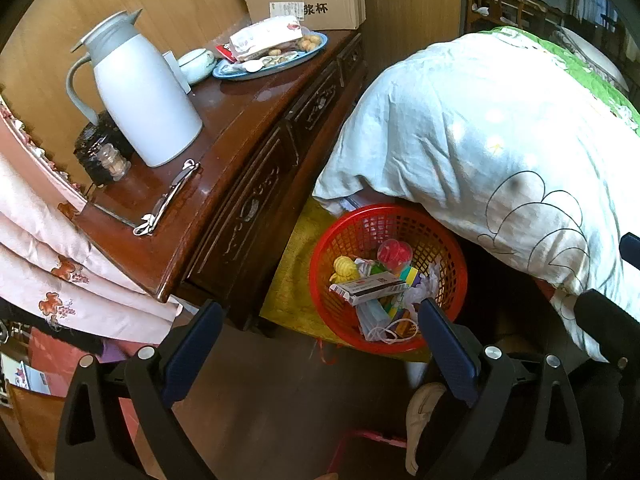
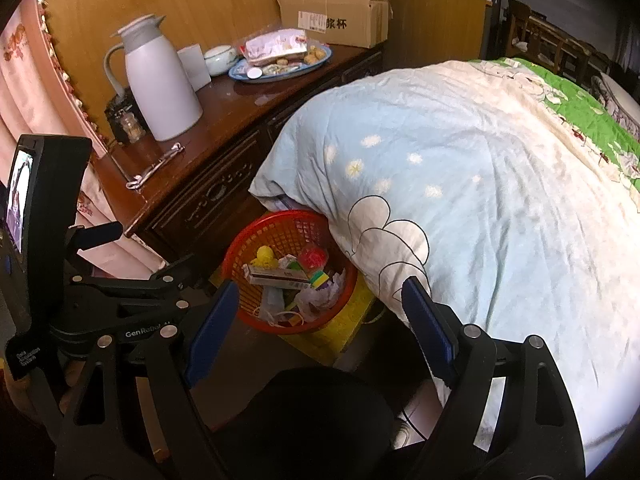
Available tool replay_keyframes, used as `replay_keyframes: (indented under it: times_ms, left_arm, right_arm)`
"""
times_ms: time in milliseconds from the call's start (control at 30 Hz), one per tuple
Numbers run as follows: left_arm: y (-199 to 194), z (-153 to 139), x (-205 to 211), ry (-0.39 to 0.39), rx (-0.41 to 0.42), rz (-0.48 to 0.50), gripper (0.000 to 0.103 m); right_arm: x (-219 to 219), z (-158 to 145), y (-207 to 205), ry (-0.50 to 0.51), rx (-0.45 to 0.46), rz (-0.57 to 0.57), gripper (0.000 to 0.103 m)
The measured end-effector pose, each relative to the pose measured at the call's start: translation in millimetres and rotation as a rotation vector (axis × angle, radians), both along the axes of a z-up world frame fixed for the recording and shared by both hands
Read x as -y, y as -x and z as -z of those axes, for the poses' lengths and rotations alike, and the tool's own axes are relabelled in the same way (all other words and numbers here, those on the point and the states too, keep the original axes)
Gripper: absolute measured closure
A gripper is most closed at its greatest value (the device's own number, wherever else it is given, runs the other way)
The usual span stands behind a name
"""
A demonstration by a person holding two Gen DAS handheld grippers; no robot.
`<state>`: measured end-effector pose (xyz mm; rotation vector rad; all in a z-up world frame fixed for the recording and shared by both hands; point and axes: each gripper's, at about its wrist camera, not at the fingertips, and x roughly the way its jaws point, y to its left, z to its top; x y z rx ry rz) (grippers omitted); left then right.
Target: Collect trash
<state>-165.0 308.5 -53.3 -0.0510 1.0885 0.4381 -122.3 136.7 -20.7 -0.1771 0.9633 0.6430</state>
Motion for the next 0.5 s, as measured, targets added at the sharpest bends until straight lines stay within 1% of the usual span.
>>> replay_keyframes:
  times_ms: [167, 300, 400, 500]
  left_arm:
    - [8.3, -8.1, -0.2, -0.020, 0.009, -0.015, 0.007]
    - [8.5, -10.5, 0.5, -0.029, 0.008, -0.011, 0.007]
    - [2.1, -14.5, 9.2, -0.054, 0.016, 0.015, 0.007]
    - [-18.1, -19.6, 25.9, -0.086, 0.027, 0.076, 0.007]
  right_arm:
    - [3.9, -7.1, 4.3, -0.017, 0.017, -0.006, 0.022]
    - [13.7, -11.9, -0.6, -0.038, 0.023, 0.020, 0.022]
    - [24.4, -15.1, -7.3, -0.048, 0.032, 0.051, 0.022]
    - [45.7, -18.0, -17.8, -0.055, 0.049, 0.108, 0.022]
